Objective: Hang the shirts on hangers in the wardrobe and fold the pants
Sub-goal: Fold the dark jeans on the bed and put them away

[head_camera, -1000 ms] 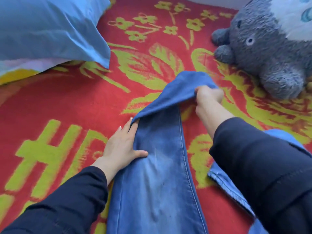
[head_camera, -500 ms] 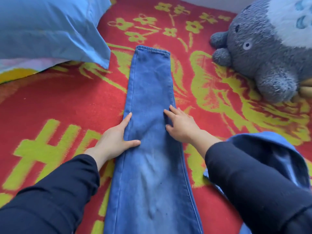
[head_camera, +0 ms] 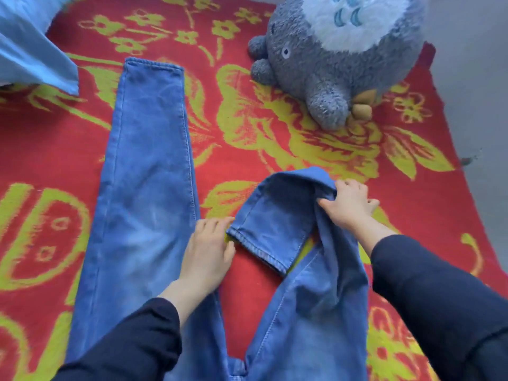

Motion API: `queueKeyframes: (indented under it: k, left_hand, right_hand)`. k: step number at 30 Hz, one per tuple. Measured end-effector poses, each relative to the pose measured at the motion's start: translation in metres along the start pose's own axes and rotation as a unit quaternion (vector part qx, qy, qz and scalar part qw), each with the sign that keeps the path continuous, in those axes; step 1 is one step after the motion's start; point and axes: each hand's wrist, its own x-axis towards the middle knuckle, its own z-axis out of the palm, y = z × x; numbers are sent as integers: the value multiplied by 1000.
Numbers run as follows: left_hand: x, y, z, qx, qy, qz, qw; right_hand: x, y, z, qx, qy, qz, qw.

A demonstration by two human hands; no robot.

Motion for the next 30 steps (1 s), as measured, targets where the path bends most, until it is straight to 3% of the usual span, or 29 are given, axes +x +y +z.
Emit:
queueKeyframes:
  k: [2,3,4,6,7,8,11,12,15,17,20,24,28,30]
  left_hand:
    - [9,38,18,-141,-31,-79,986]
    - [17,56,23,-224,-35,-144,963]
    - [27,72,24,-315,-38,-219,923]
    - [50,95,25,-488,-51,-356,795]
    - [61,102,24,-529,-51,-384,755]
    - [69,108,20,-544,-43,-392,741]
    - [91,128,7,-493,2,-348,797]
    - [100,137,0,-500,6,-315,806]
    - [138,170,-31,-549,5,-190,814]
    - [164,185,-52,-538,16,-150,829]
    - [178,177,-54,-485,15,-218,846]
    - [118,139,-2,-334,-23,-322,886]
    - [53,115,49,-338,-71,-394,851]
    - [40,111,62,-355,-82,-391,845]
  right_hand:
    - [-6,15,2,87,24,-43,995]
    - [-14,17,1,143,28,-89,985]
    - [-24,20,-2,198,18,-130,971]
    - [-49,27,-8,264,-20,-195,944]
    - [-62,33,-10,275,-49,-220,935]
    - [-73,42,-10,279,-84,-244,925]
    - [-88,65,-12,288,-167,-258,907]
    - [-86,69,-15,299,-152,-253,907]
    - [-66,68,-30,335,9,-210,918]
    - [-52,62,-42,378,23,-209,902]
    - [-41,60,-37,375,-109,-211,896]
    - [-49,78,7,359,-164,-85,915]
    - [-71,99,51,355,-256,-62,897]
    - [-79,98,64,362,-262,-50,893]
